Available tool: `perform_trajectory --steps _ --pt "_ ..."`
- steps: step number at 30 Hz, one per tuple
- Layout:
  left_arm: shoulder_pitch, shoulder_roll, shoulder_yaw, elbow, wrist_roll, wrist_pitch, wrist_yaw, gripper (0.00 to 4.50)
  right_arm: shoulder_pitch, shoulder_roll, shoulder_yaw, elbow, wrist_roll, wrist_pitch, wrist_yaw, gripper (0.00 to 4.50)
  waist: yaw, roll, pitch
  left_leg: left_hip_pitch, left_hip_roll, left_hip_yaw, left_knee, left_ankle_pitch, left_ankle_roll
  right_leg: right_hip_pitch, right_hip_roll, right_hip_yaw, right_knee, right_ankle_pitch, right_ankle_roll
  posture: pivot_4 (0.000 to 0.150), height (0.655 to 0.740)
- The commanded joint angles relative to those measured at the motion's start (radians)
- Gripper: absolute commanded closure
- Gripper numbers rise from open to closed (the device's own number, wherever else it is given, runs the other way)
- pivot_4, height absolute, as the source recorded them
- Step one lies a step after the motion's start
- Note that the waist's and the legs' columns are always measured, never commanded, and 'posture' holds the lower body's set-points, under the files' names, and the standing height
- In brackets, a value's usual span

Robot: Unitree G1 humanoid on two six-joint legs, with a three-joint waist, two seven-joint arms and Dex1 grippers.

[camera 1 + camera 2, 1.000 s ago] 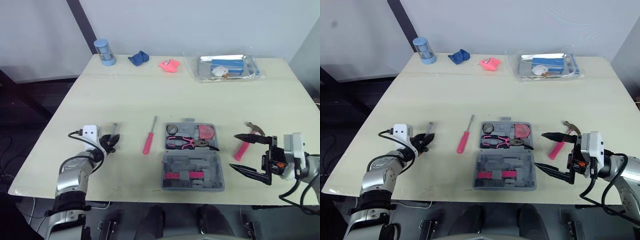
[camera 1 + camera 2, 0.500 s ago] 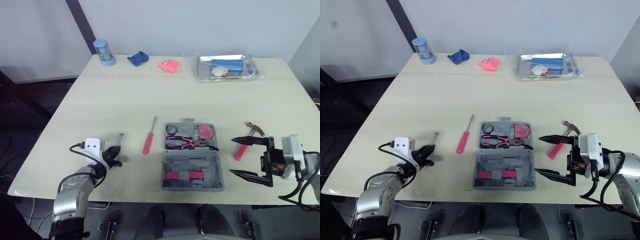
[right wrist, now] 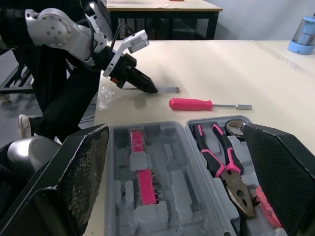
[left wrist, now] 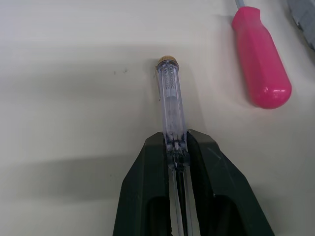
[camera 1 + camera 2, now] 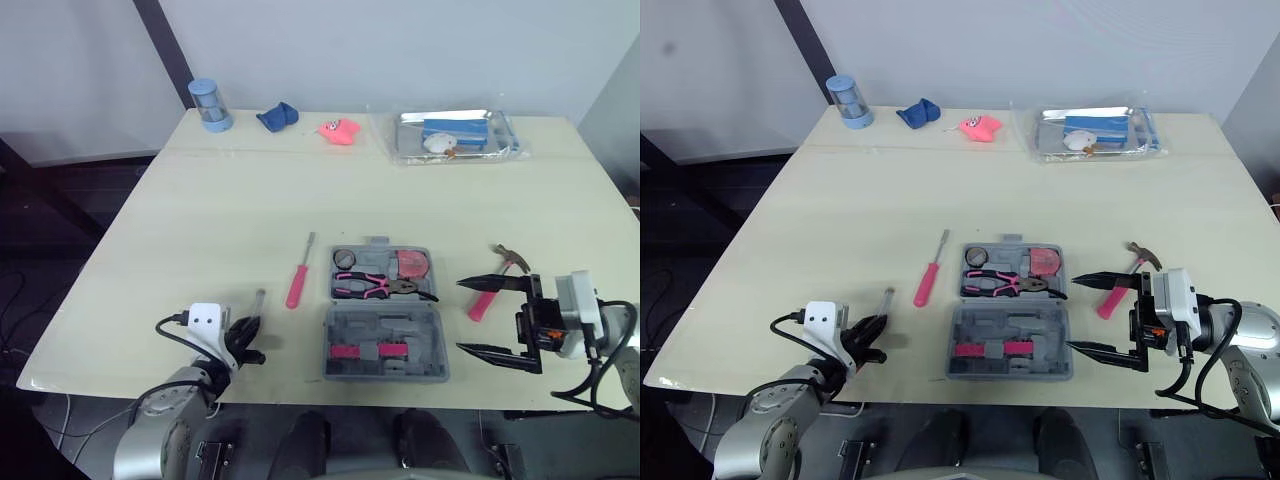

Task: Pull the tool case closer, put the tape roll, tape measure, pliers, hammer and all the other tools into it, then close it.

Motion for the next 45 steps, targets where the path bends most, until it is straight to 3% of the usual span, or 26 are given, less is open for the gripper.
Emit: perform_trajectory --steps 1,2,9,10,12,18,24,27,31,37,39,41,45 --pt "0.023 -0.007 -0.013 -0.040 0.005 -0.001 0.008 4.41 -0.005 0.007 0.002 -0.003 0.000 -0.031 0.011 0.00 0.001 0.000 0.000 0.000 0.000 0.000 0.000 0.000 0.000 0.000 0.000 0.000 0.000 0.000 0.000 0.150 0.7400" --pt "0.025 -0.012 -0.009 -0.041 0.000 0.003 0.011 4.41 -0.006 0.008 0.003 -0.002 -0.002 -0.033 0.011 0.00 0.000 0.000 0.000 0.000 0.000 0.000 0.000 0.000 0.000 0.000 0.000 0.000 0.000 0.000 0.000 0.150 0.7400" --pt "0.029 -0.019 0.013 -0.060 -0.010 -0.018 0.004 1.27 -0.006 0.016 0.012 0.012 -0.013 -0.053 0.017 0.00 -0.001 0.000 0.000 0.000 0.000 0.000 0.000 0.000 0.000 0.000 0.000 0.000 0.000 0.000 0.000 0.150 0.7400" --pt "0.030 -0.018 0.017 -0.065 -0.012 -0.019 0.002 0.64 -0.006 0.017 0.013 0.013 -0.014 -0.055 0.017 0.00 -0.001 0.000 0.000 0.000 0.000 0.000 0.000 0.000 0.000 0.000 0.000 0.000 0.000 0.000 0.000 0.150 0.7400" --pt "0.041 -0.016 0.033 -0.090 -0.025 -0.012 0.000 0.18 -0.005 0.019 0.015 0.014 -0.017 -0.059 0.016 0.00 -0.001 0.000 0.000 0.000 0.000 0.000 0.000 0.000 0.000 0.000 0.000 0.000 0.000 0.000 0.000 0.150 0.7400" --pt "0.021 0.055 0.080 -0.173 -0.094 0.021 -0.063 0.18 -0.007 0.030 0.026 0.024 -0.033 -0.073 0.008 0.00 0.001 0.000 0.000 0.000 0.000 0.000 0.000 0.000 0.000 0.000 0.000 0.000 0.000 0.000 0.000 0.150 0.7400" --pt "-0.070 0.286 0.056 -0.072 -0.079 -0.027 -0.281 0.18 -0.022 0.044 0.041 0.027 -0.041 -0.077 -0.005 0.00 -0.001 0.000 0.000 0.000 0.000 -0.001 0.000 0.000 0.000 0.000 0.000 -0.001 0.000 0.000 0.000 0.150 0.7400" --pt "-0.131 0.488 -0.013 0.090 0.004 -0.225 -0.547 0.18 -0.034 0.050 0.052 0.033 -0.048 -0.080 -0.013 0.00 -0.004 0.001 0.000 0.000 0.000 -0.001 0.000 0.000 0.000 0.000 0.001 -0.001 0.000 0.000 0.000 0.150 0.7400" --pt "-0.286 0.655 -0.129 0.352 0.094 -0.559 -0.873 0.18 -0.053 0.056 0.061 0.042 -0.056 -0.084 -0.019 0.00 -0.004 0.002 0.001 0.000 0.000 0.000 0.000 0.000 0.000 0.000 0.001 -0.001 0.000 0.000 0.000 0.150 0.7400" --pt "-0.615 0.706 -0.330 0.729 0.211 -1.006 -1.264 0.18 -0.066 0.064 0.075 0.043 -0.064 -0.090 -0.032 0.00 -0.002 0.002 0.002 -0.002 0.000 0.000 -0.001 0.000 0.000 -0.002 0.001 -0.001 -0.001 0.000 0.000 0.150 0.7400" --pt "-0.706 0.724 -0.425 0.816 0.233 -1.124 -1.310 0.18 -0.069 0.065 0.078 0.043 -0.066 -0.092 -0.035 0.00 -0.007 0.002 0.002 -0.002 0.000 0.000 -0.001 0.000 0.000 -0.002 0.001 -0.002 -0.001 0.000 0.000 0.150 0.7400" --pt "-0.835 0.764 -0.608 0.904 0.267 -1.291 -1.314 0.18 -0.073 0.068 0.083 0.043 -0.068 -0.094 -0.037 0.00 -0.009 0.002 0.002 -0.002 0.000 0.000 -0.001 0.000 0.000 -0.002 0.001 -0.001 -0.001 0.000 0.000 0.150 0.7400" --pt "-1.049 0.755 -0.870 1.071 0.341 -1.557 -1.314 0.18 -0.084 0.072 0.089 0.042 -0.070 -0.093 -0.042 0.00 -0.008 0.001 0.003 -0.002 0.000 -0.001 0.000 0.000 0.000 -0.002 0.001 -0.002 0.000 0.000 0.000 0.150 0.7400"
